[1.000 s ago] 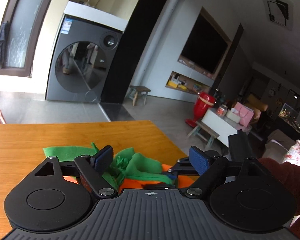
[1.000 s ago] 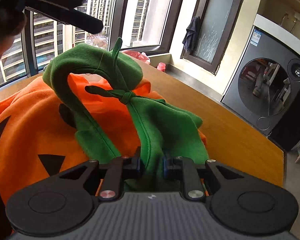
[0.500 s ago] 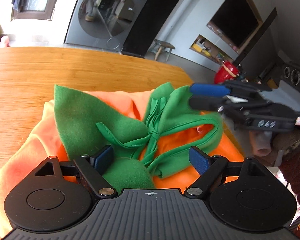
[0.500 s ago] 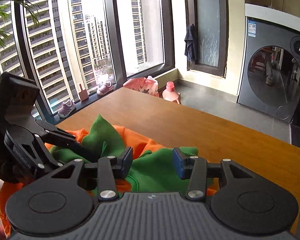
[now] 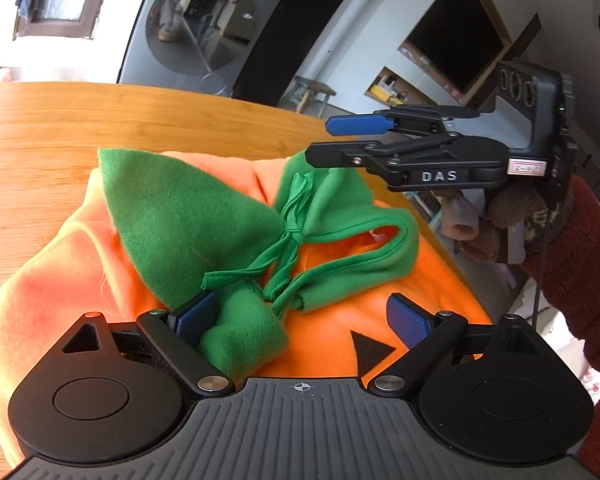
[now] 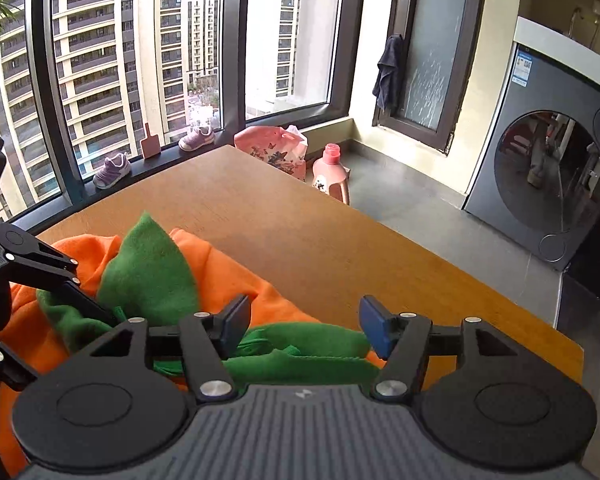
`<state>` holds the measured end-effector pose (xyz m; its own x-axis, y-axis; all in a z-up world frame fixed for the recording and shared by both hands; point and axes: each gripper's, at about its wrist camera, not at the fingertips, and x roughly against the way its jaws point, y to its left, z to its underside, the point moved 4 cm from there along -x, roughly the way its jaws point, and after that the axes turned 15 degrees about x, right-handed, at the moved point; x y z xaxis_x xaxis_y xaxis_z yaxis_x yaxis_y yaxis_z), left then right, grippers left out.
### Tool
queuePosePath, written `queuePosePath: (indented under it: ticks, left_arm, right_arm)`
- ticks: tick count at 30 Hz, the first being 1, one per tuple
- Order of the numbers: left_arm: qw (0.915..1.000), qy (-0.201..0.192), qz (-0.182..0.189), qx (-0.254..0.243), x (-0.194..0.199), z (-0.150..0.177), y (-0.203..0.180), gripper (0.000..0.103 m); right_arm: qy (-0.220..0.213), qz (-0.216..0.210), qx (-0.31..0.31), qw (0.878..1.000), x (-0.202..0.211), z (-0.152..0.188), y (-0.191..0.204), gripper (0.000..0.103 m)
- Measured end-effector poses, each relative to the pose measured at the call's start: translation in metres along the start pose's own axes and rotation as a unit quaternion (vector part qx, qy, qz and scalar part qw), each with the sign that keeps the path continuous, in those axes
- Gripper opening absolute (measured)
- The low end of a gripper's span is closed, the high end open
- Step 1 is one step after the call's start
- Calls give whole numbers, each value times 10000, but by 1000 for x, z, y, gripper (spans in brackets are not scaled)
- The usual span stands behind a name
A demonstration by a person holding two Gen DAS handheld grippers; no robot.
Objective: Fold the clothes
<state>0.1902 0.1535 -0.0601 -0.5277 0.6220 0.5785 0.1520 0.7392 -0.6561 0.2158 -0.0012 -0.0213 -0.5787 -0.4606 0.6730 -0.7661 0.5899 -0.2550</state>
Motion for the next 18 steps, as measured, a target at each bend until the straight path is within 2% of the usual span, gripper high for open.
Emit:
queuePosePath:
  ticks: [3,8,10,12,17,18]
  left_arm:
    - [9996,-214,97,144,17,-19,2,95]
    - [9973,-570,258,384,44,-52,5,94]
    - [9947,-296,244,955,32,-62,25,90]
    - [9875,13,223,1561,19,-72,46,89]
    - [9771,198,167,2114,-5,-75,70,90]
    - [9774,166,46,2109,-8,-76,72,90]
  right_arm:
    - [-1,-10,-984,9951,-4,25,-38,61]
    - [-98,-227,-2324,9723,-1,66,-78,61]
    - [-100,-443,-2683,9623,-2,77,-82,60]
    - [-109,-648,-2982,9522,-3,86,-83,60]
    - [-115,-950,-3204,9424,-14,87,-80,57]
    - [-116,-1011,-3248,9403,-16,87,-79,57]
